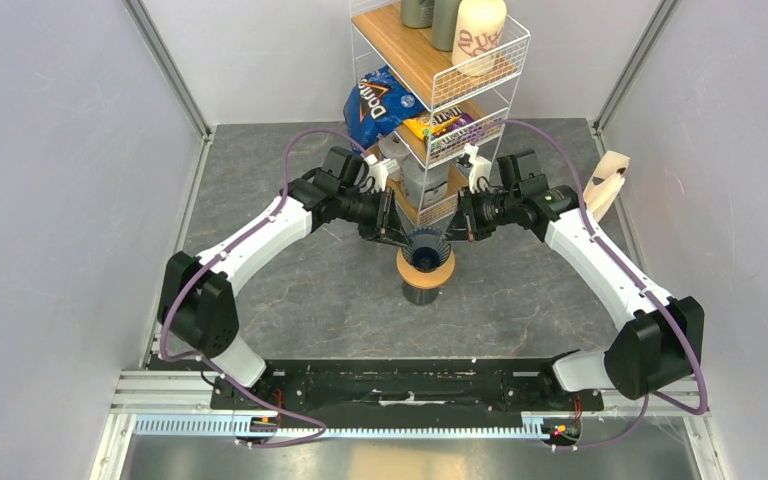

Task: Place the coffee filter in the dripper

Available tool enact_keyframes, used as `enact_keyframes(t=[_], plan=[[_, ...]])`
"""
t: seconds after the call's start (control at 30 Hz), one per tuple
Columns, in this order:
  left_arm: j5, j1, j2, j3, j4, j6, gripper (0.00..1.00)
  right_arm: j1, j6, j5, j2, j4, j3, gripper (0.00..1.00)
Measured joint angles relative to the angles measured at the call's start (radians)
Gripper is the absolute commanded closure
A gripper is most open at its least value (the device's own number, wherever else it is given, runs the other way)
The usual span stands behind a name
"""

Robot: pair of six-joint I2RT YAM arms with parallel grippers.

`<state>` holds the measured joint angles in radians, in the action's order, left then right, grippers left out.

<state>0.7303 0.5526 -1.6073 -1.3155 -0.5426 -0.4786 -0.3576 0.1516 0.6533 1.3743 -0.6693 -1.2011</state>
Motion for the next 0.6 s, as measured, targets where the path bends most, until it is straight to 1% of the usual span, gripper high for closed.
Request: enact_keyframes(t=[0.17,0.4,0.6], plan=[[-0.023,0.01,0.011,0.0,-0.001,0.001,0.79,0.0,-0.006,-0.007,0.0,0.007,0.004,1.0],[-0.058,0.028,0.021,0.0,-0.002,0.008,0.79,-0.001,-0.011,-0.015,-0.001,0.019,0.012,1.0],[-0.067,0.03,0.022,0.0,-0.002,0.009,0.82,-0.008,-0.013,-0.033,-0.002,0.026,0.014,1.0]])
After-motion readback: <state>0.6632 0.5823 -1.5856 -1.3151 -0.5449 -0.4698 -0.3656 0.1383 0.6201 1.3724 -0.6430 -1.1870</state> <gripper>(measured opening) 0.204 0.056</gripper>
